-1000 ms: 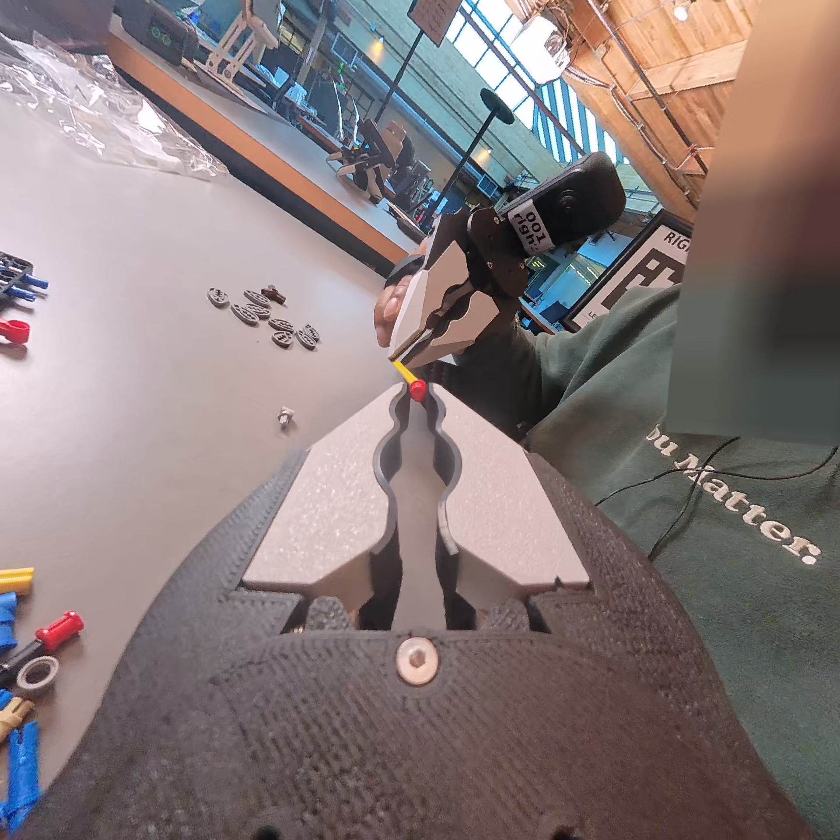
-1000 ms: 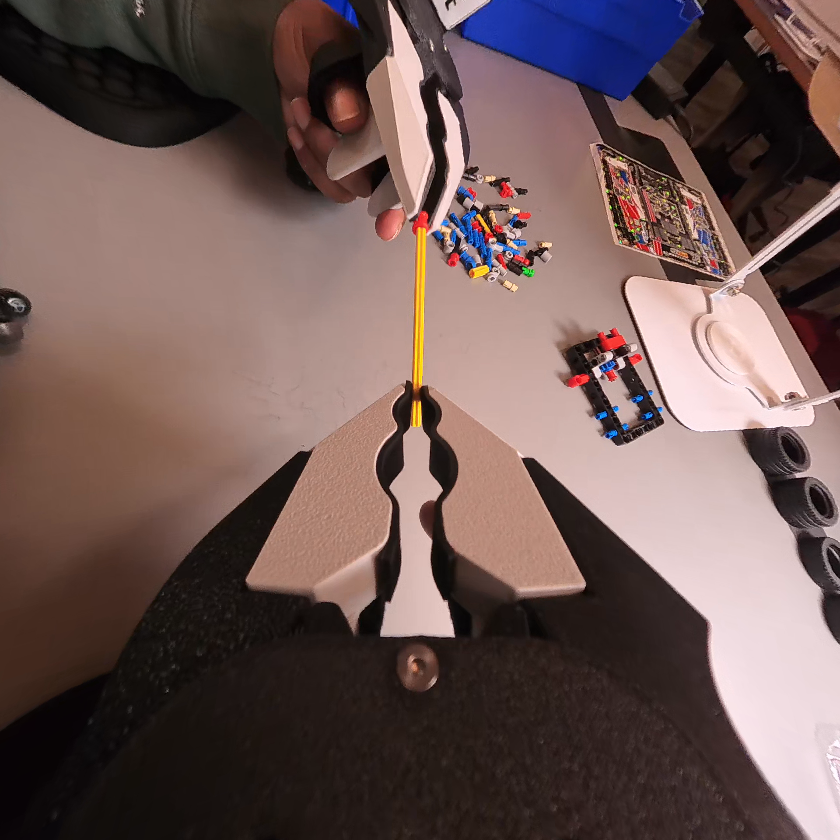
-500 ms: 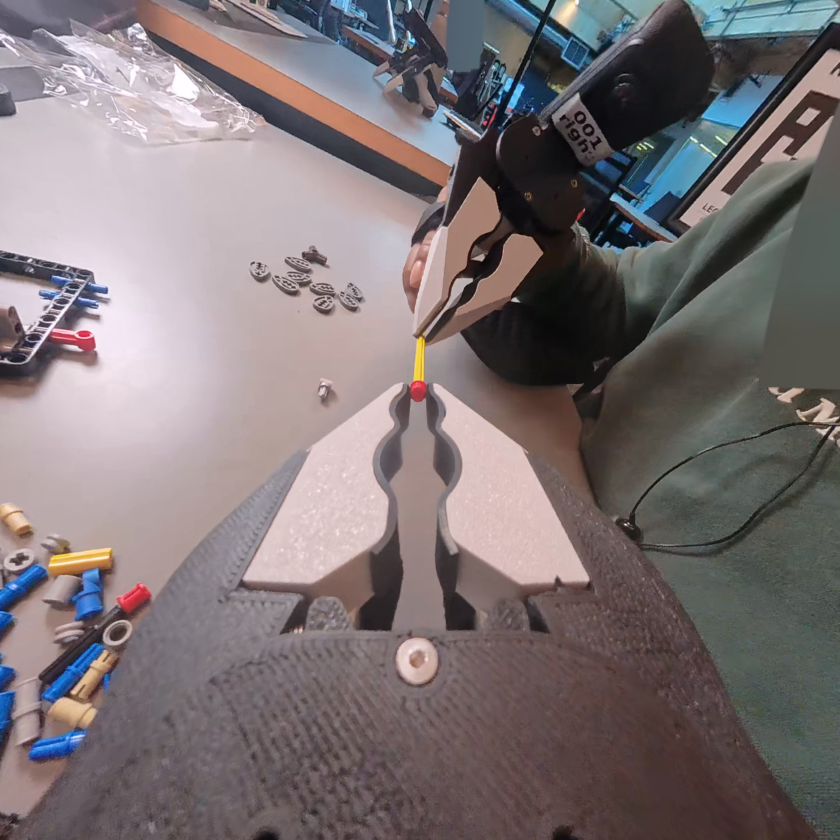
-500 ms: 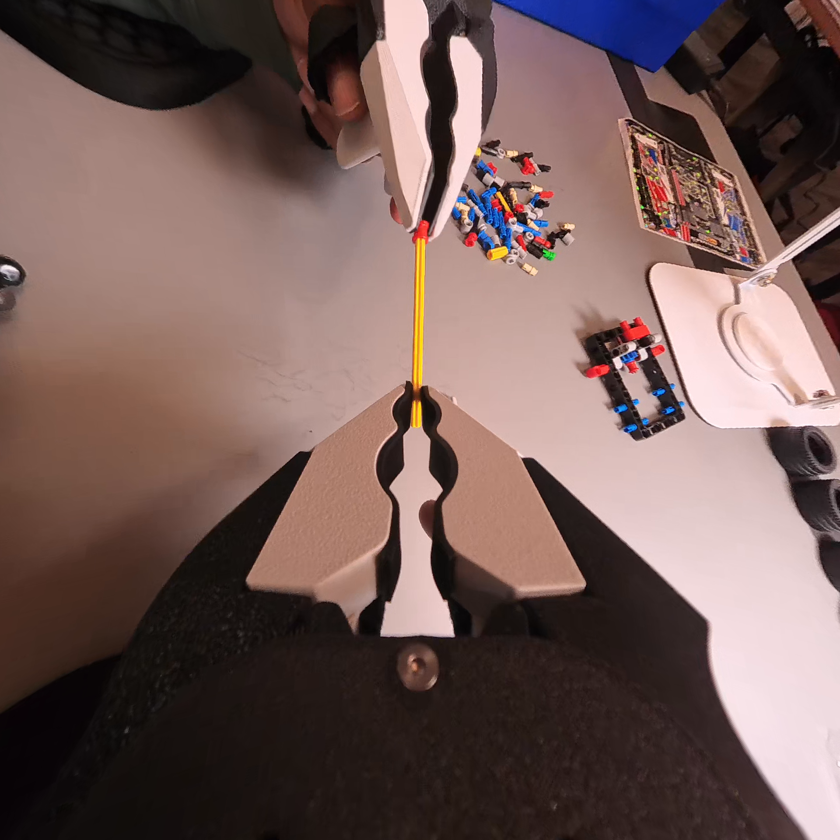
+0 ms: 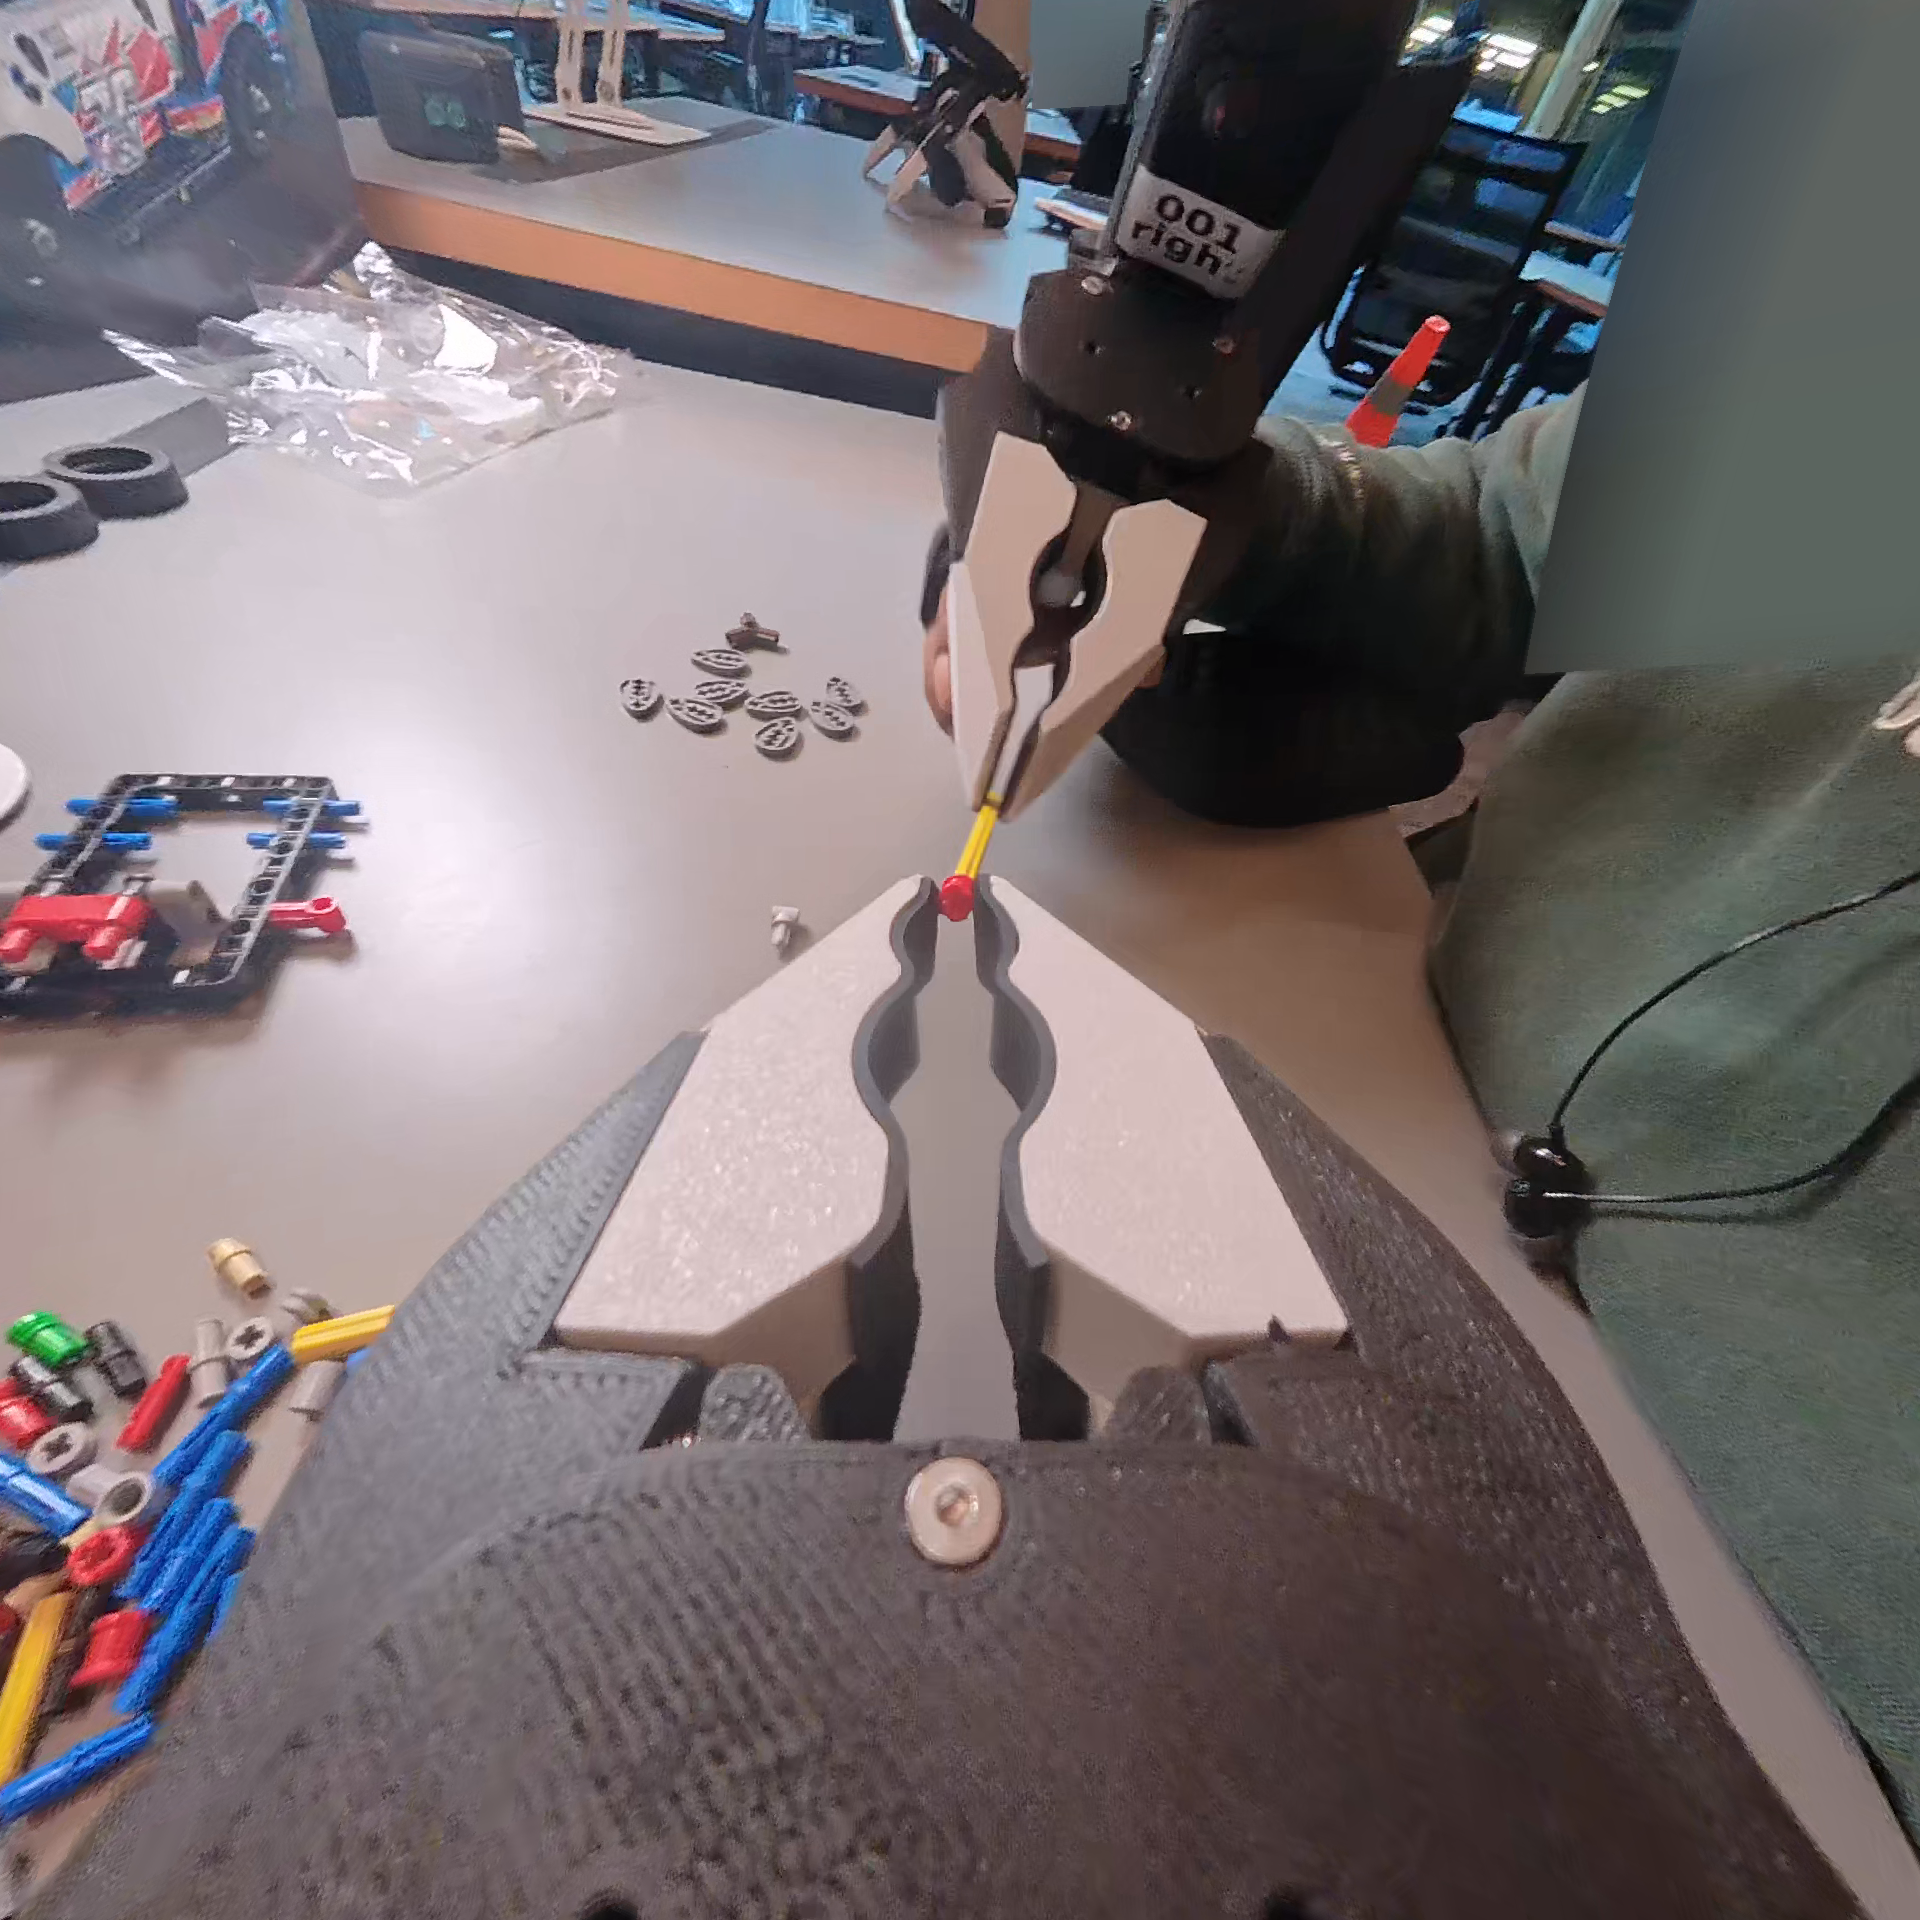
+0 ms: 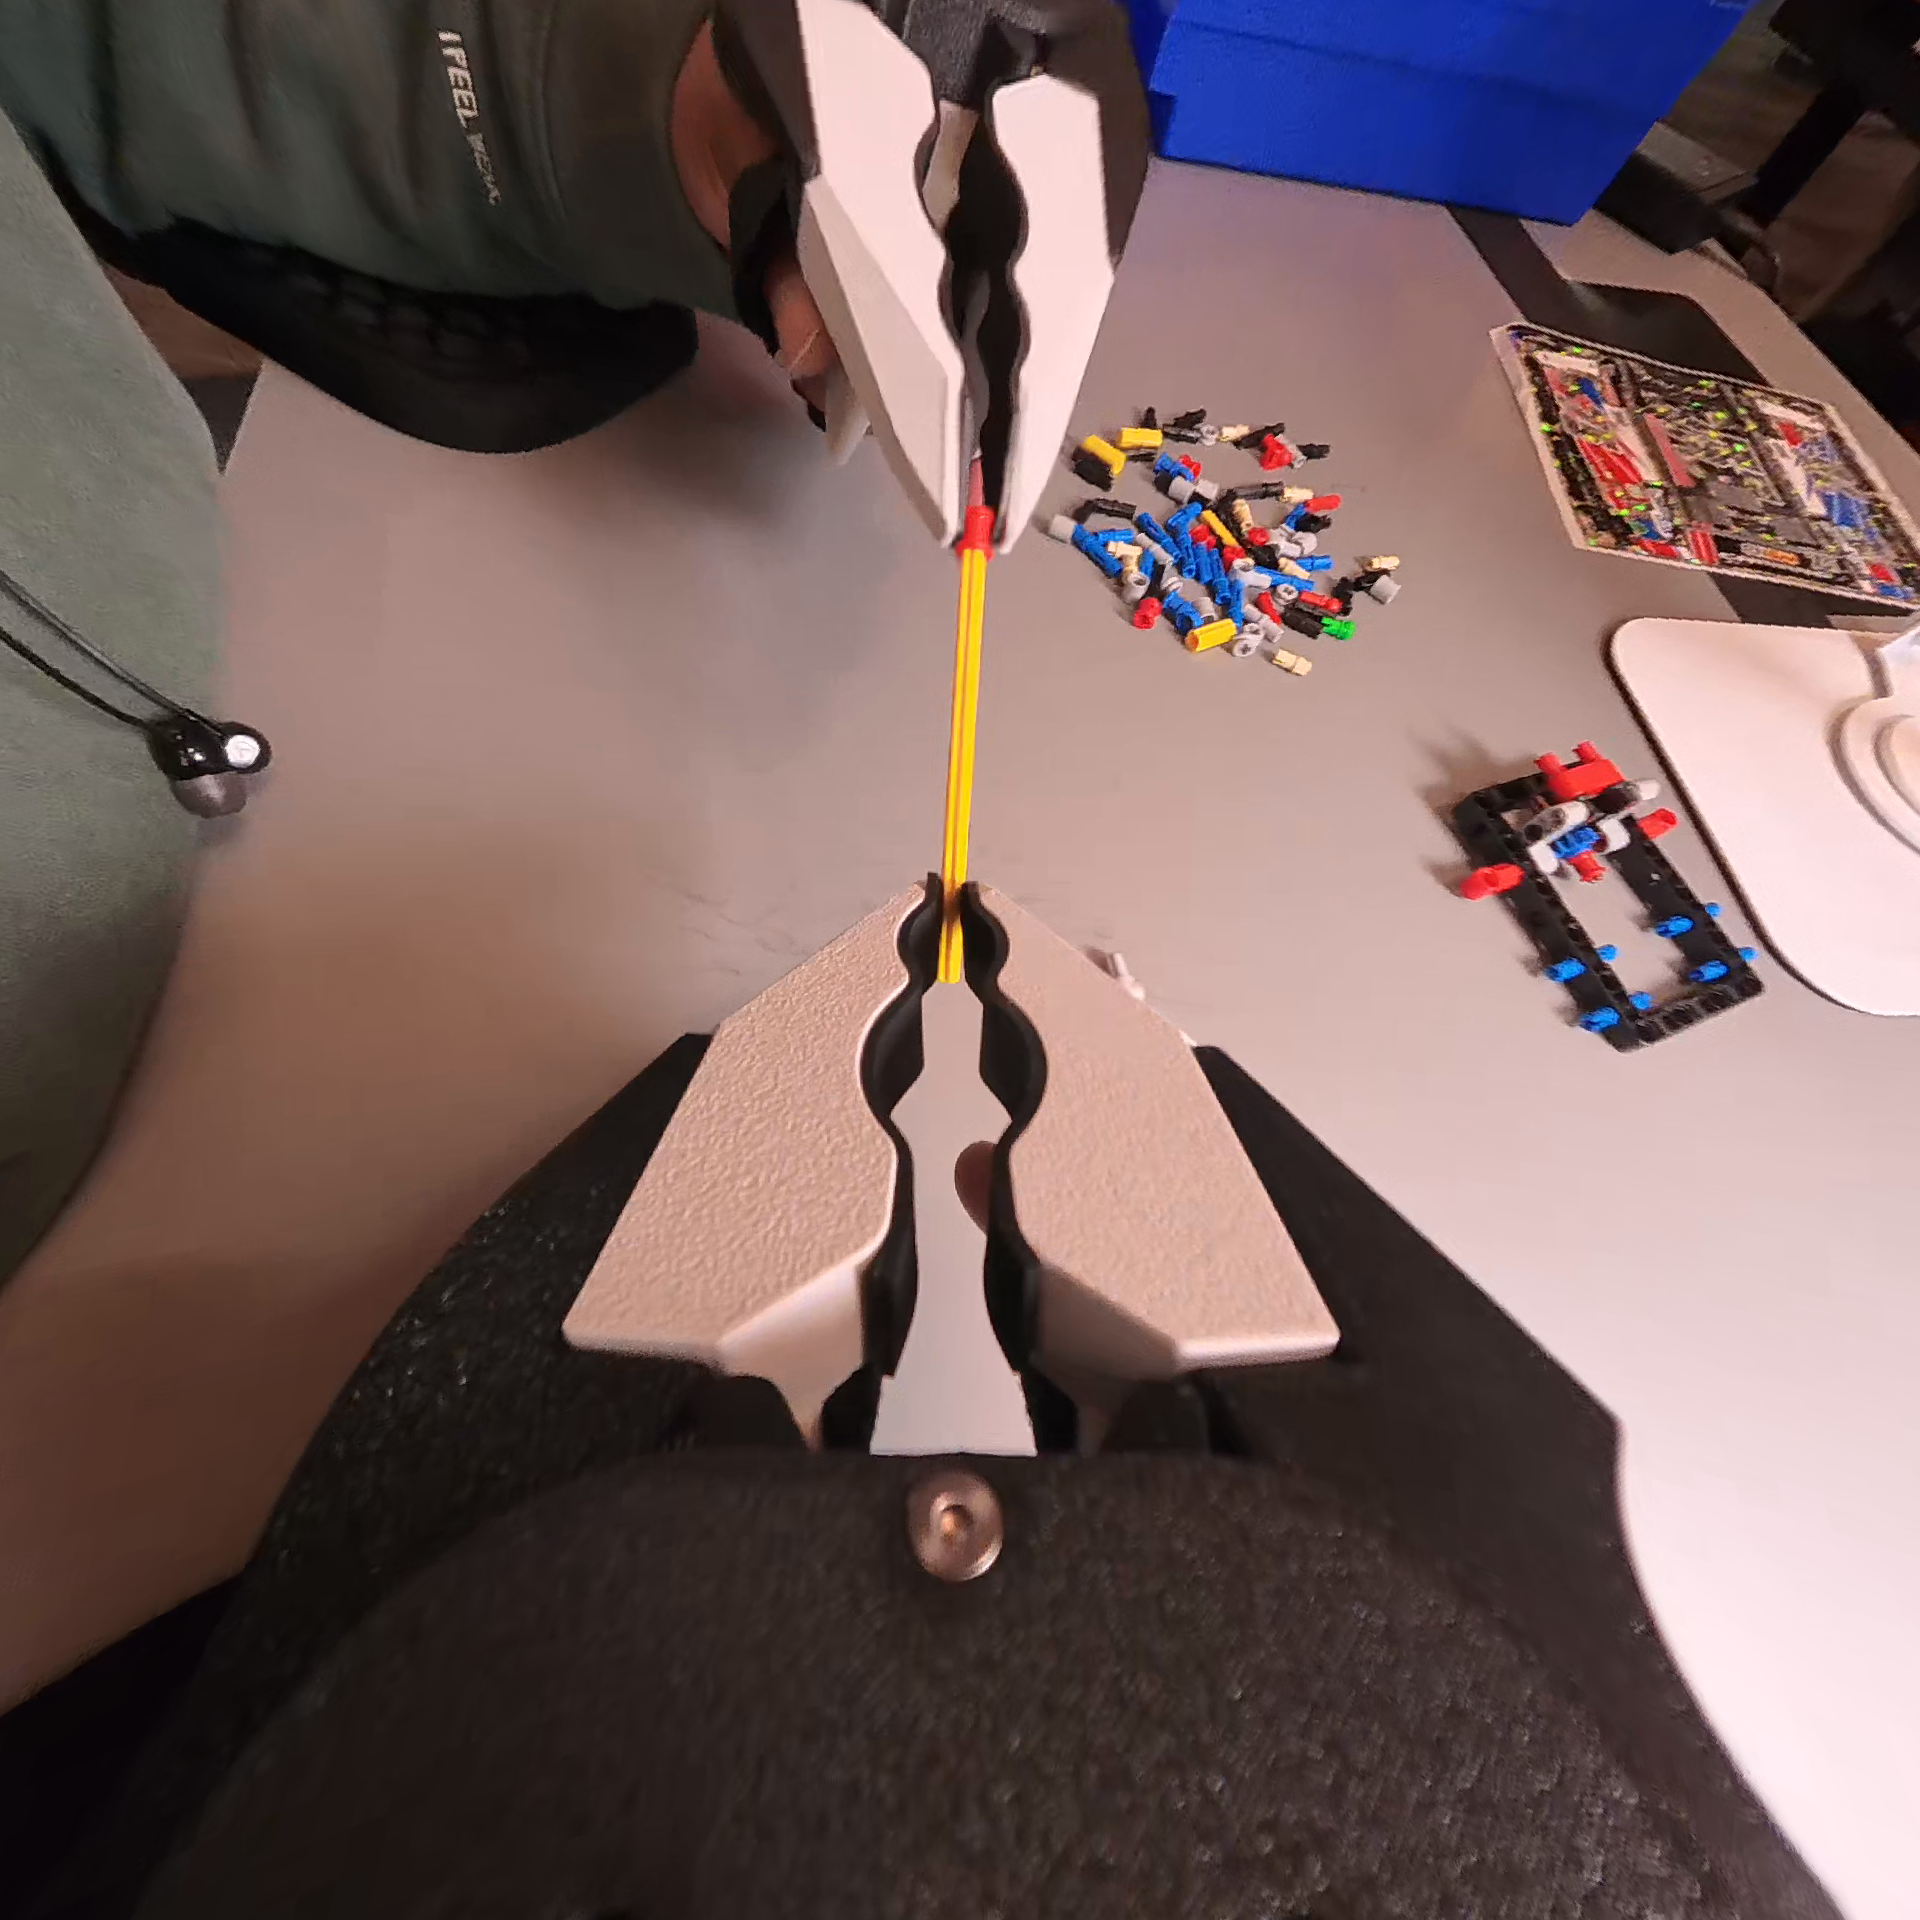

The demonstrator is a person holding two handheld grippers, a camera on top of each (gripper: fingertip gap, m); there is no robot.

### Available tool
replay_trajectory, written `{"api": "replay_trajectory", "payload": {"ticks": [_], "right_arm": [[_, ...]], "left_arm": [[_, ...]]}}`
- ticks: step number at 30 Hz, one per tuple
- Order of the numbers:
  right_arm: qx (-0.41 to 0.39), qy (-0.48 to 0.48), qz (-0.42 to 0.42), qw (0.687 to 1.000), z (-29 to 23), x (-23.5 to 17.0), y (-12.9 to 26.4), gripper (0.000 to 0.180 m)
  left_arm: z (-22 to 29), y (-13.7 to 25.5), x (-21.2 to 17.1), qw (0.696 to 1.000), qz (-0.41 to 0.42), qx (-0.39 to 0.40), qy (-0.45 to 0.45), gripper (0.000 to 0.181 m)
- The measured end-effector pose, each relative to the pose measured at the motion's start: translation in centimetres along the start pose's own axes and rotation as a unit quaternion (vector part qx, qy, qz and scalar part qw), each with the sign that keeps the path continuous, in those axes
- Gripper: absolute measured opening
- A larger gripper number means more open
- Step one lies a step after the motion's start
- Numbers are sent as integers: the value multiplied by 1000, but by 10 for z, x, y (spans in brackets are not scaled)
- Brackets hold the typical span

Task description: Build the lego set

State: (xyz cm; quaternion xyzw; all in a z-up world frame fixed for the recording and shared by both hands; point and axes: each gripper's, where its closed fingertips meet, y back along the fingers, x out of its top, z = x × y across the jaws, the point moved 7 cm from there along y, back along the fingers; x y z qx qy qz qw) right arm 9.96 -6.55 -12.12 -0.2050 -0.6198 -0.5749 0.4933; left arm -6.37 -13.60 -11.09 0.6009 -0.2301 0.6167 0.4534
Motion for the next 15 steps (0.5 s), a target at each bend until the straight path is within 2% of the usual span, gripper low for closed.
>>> {"api": "replay_trajectory", "payload": {"ticks": [5, 15], "right_arm": [[14, -15, 11, 1000, -1, -1, -2, 1], [18, -2, -18, 1000, -8, -10, -30, 2]], "left_arm": [[3, 2, 1, 1000, -14, 7, -23, 5], [13, -4, 4, 996, -38, 26, -77, 6]]}}
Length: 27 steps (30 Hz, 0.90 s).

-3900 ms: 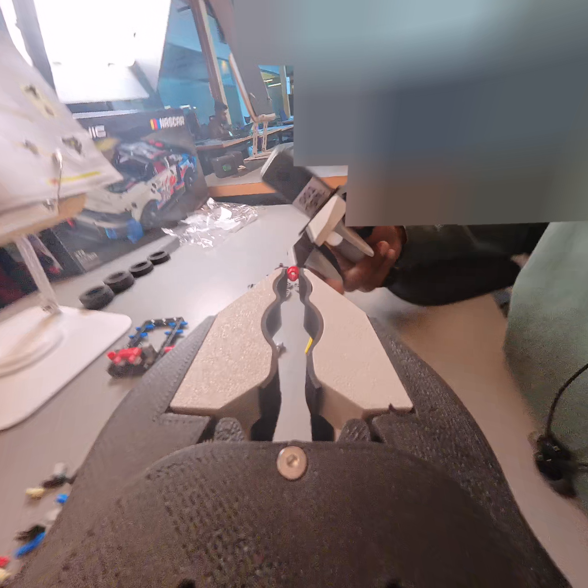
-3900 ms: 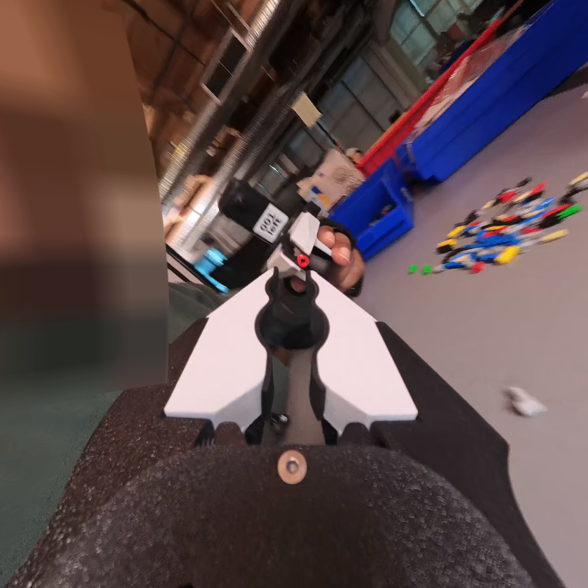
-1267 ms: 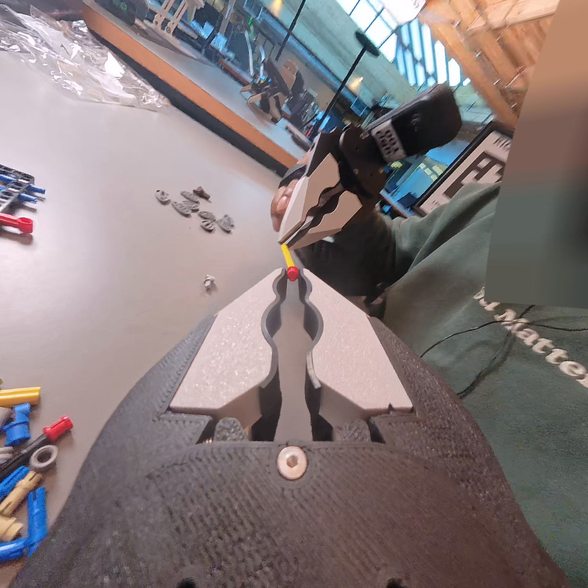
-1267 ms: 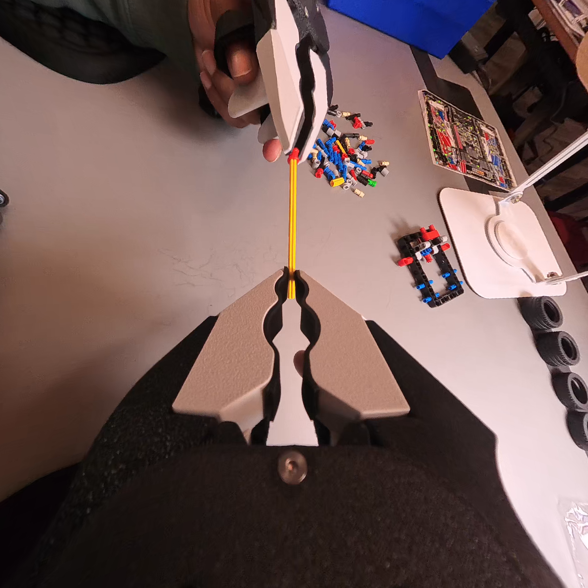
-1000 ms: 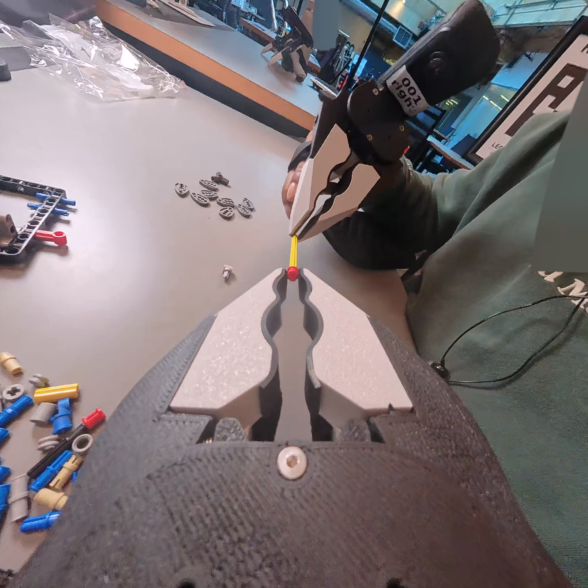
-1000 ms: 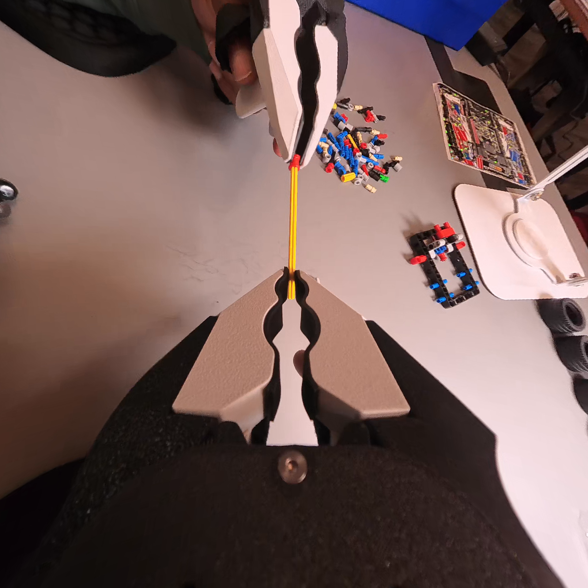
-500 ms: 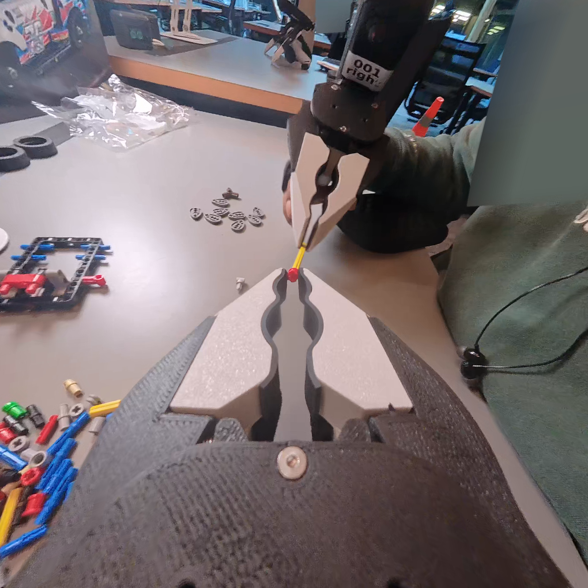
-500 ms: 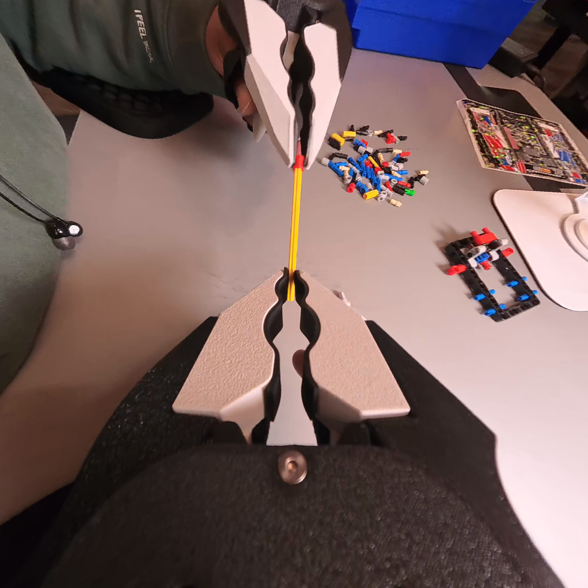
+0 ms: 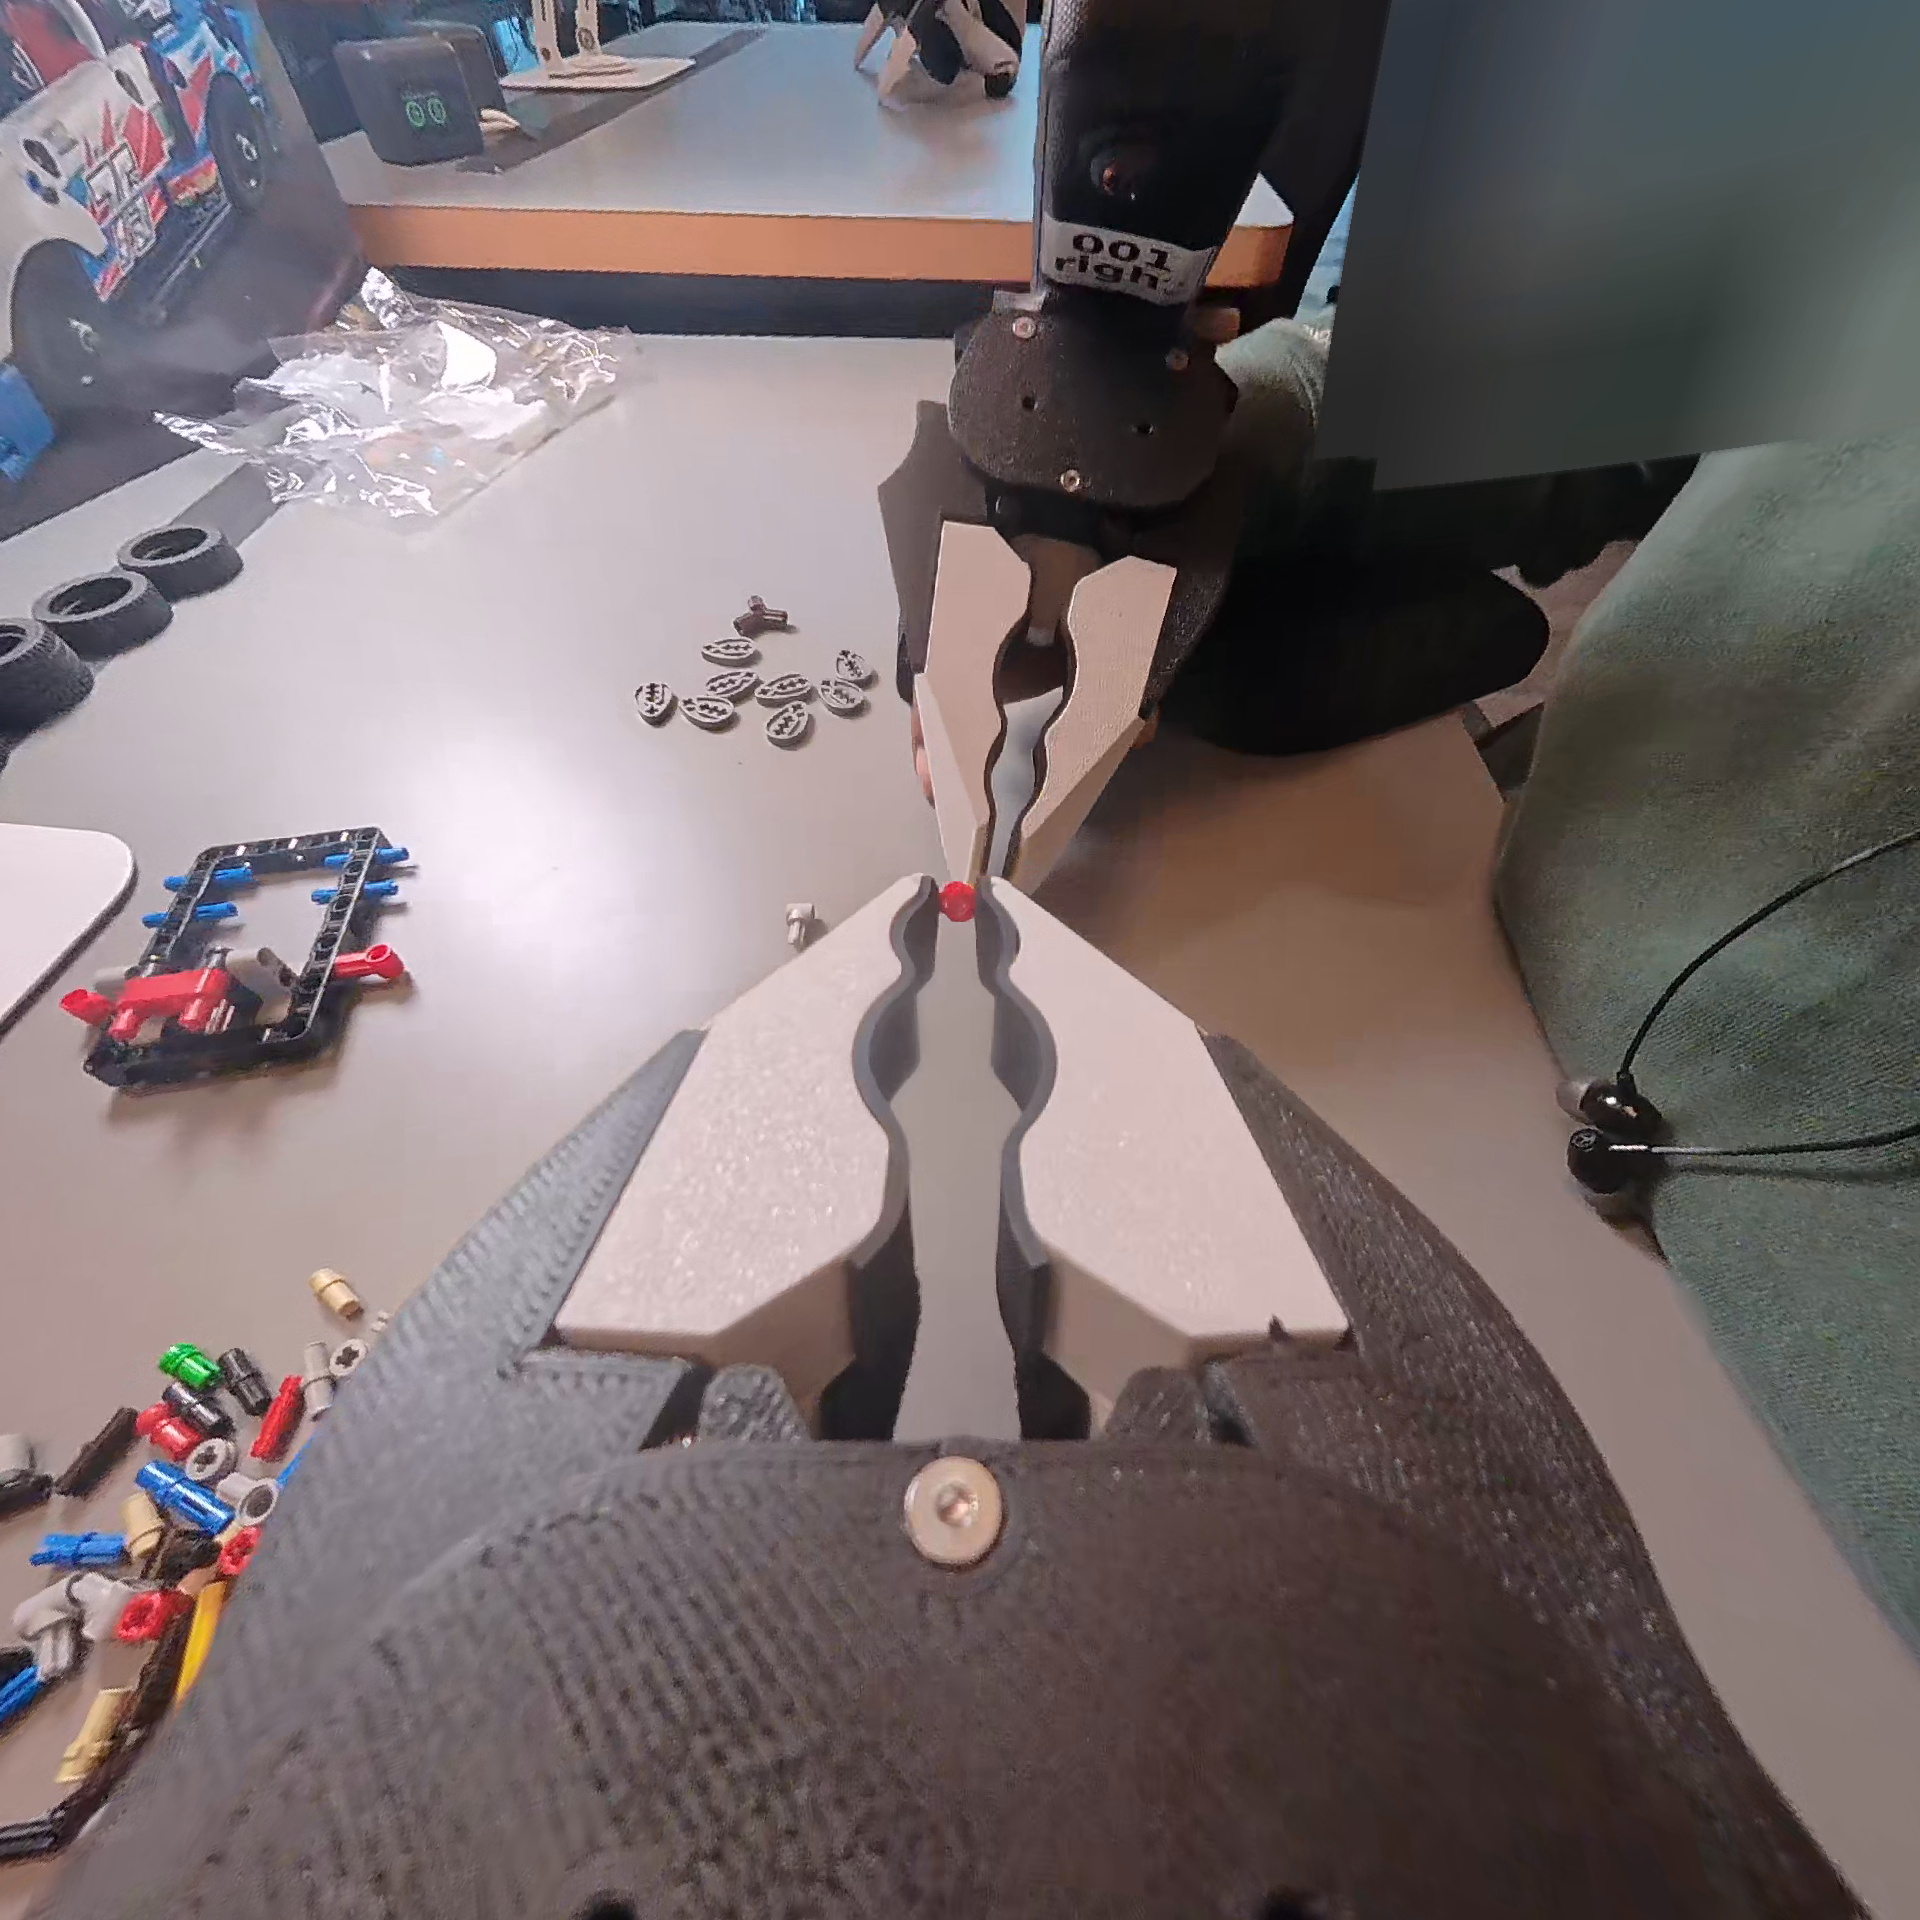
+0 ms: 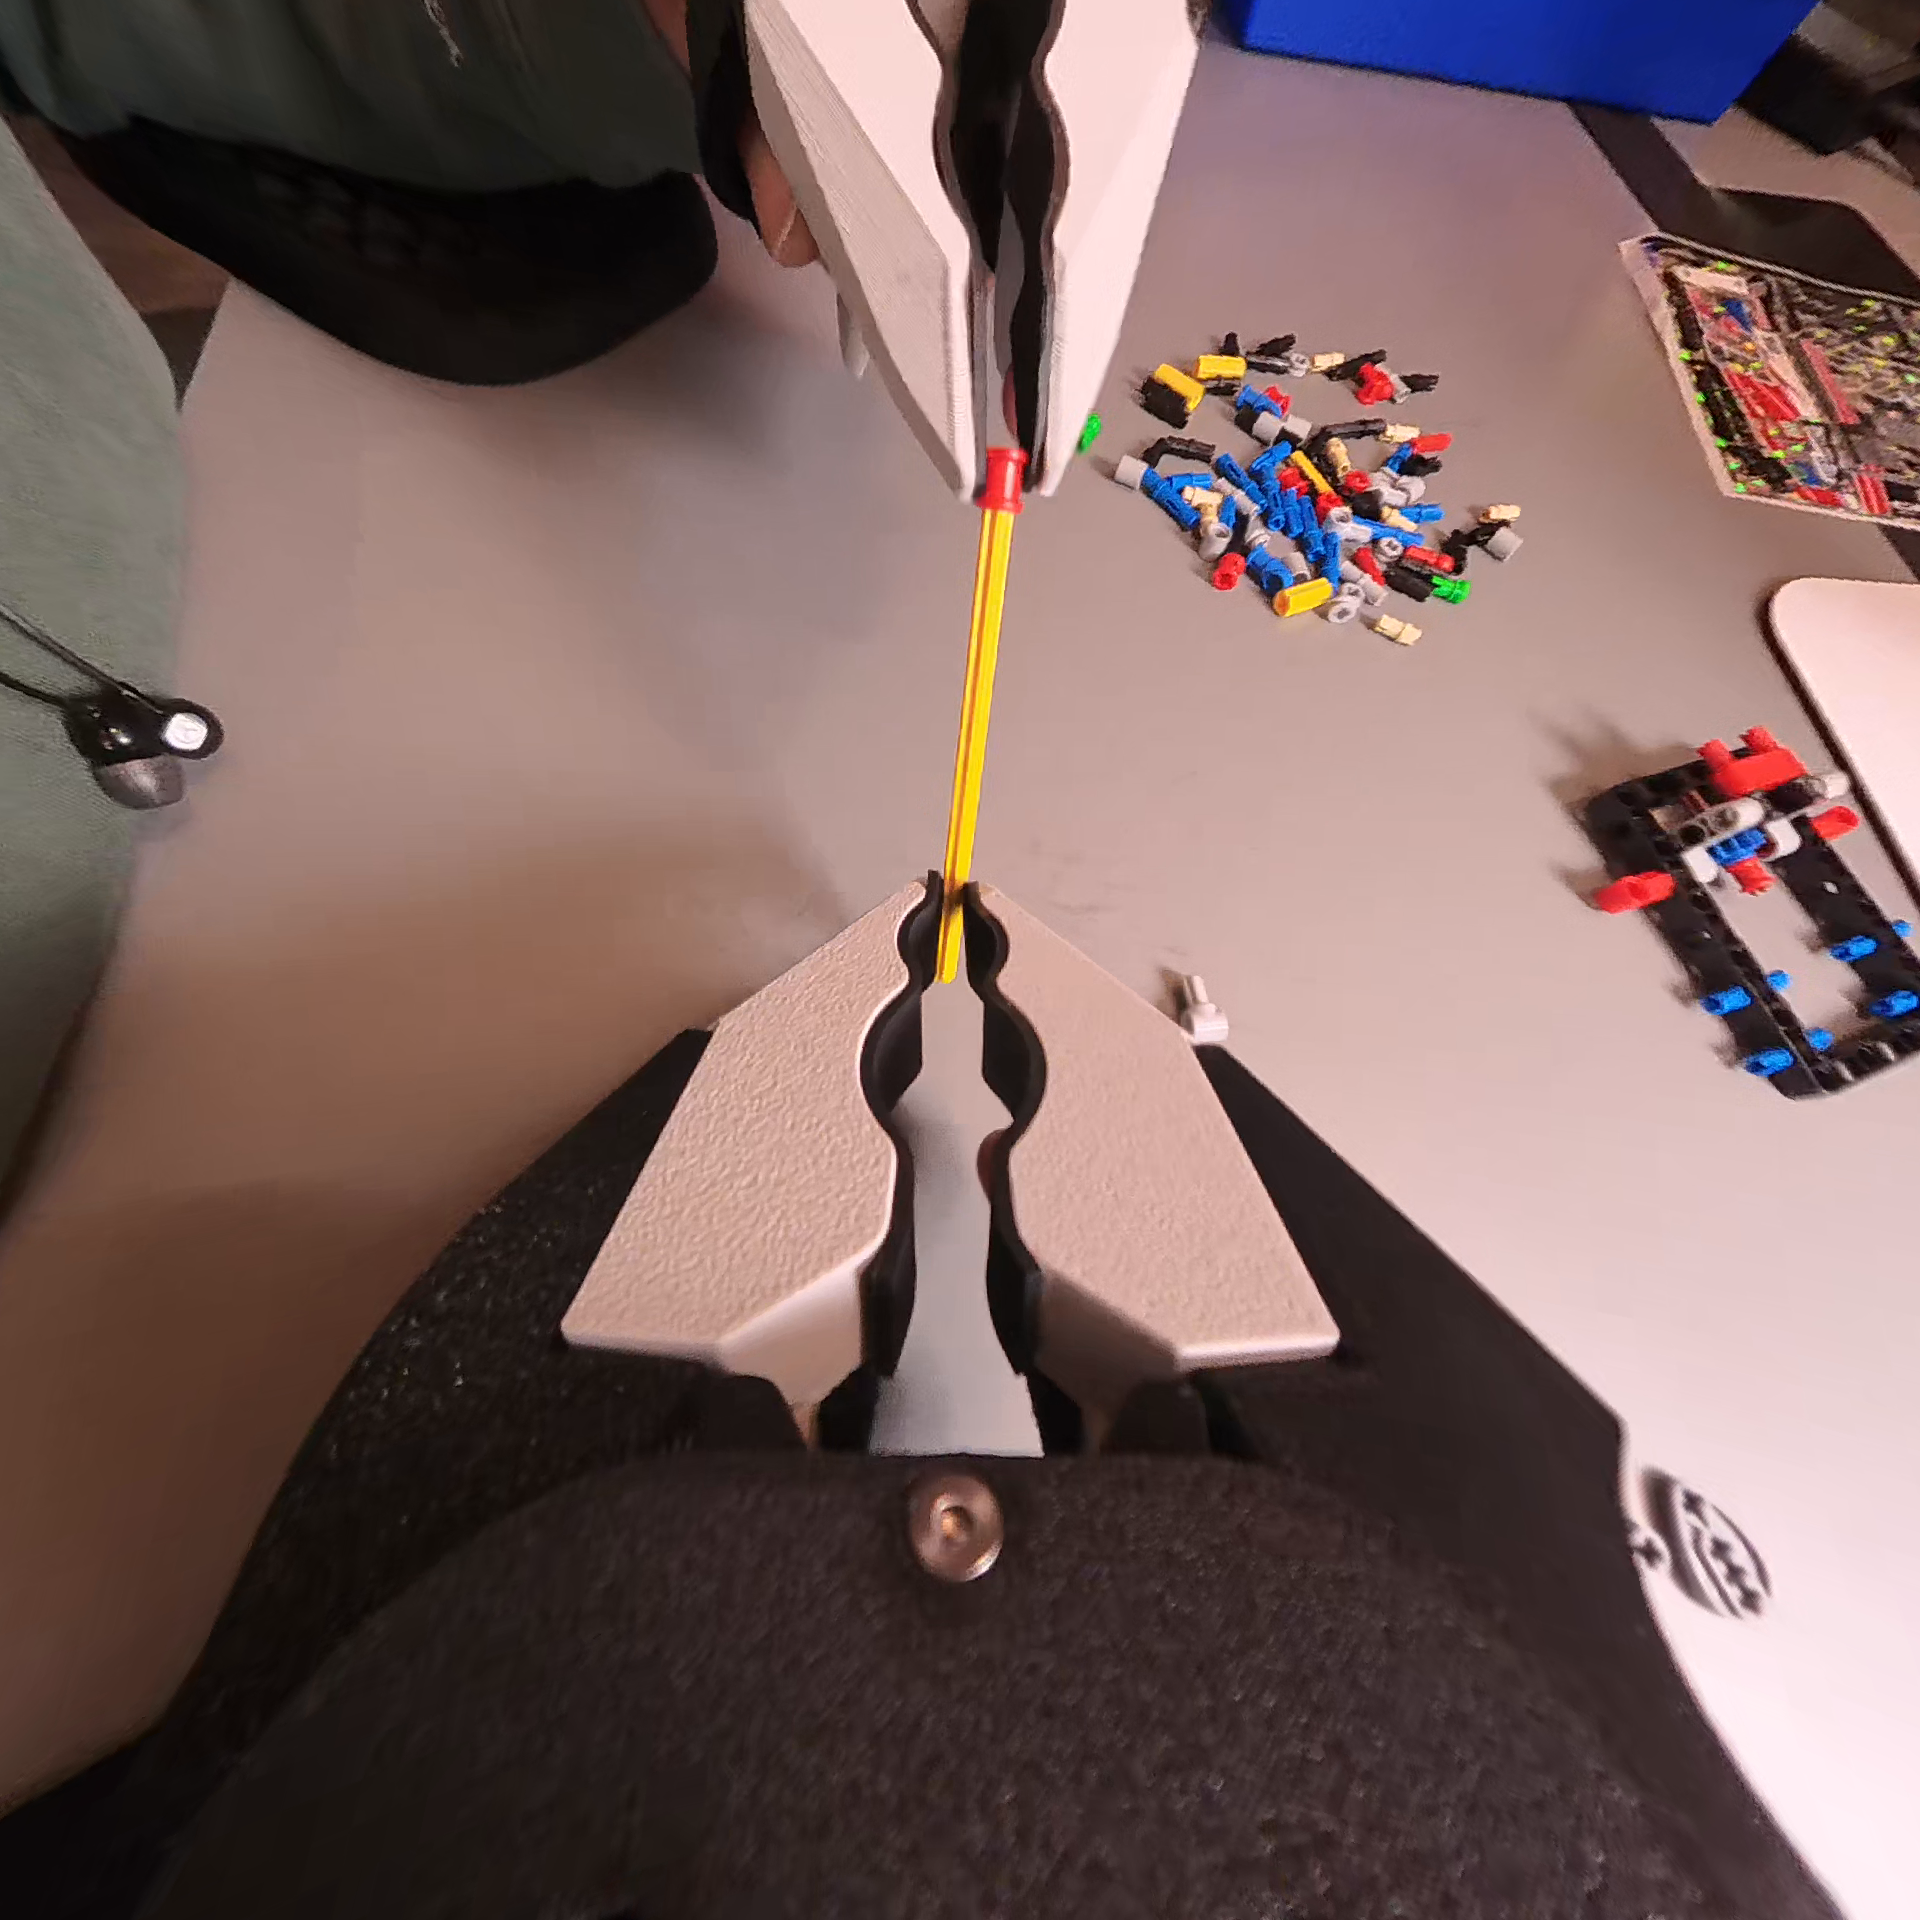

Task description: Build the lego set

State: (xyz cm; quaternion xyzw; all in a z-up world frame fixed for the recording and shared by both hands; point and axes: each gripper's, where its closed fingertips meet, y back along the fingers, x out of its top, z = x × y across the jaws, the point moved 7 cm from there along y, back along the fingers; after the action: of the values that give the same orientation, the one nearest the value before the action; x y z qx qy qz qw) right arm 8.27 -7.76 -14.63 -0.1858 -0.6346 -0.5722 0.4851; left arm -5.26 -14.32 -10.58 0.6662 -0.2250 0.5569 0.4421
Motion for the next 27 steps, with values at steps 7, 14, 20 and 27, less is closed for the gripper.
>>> {"api": "replay_trajectory", "payload": {"ticks": [7, 14, 20, 27], "right_arm": [[1, 13, 17, 1000, -6, 10, -8, 17], [-7, 12, 37, 999, -8, 14, -8, 1], [-11, 18, 37, 999, -11, 15, -10, 1], [-6, 26, 37, 999, -15, 14, -15, 1]], "left_arm": [[9, -10, 1, 1000, -15, -5, -23, 5], [17, -17, 7, 999, -5, -9, -33, 5], [22, -18, 10, 999, -15, -6, -52, 5], [25, -20, 8, 998, -24, -19, -52, 5]]}}
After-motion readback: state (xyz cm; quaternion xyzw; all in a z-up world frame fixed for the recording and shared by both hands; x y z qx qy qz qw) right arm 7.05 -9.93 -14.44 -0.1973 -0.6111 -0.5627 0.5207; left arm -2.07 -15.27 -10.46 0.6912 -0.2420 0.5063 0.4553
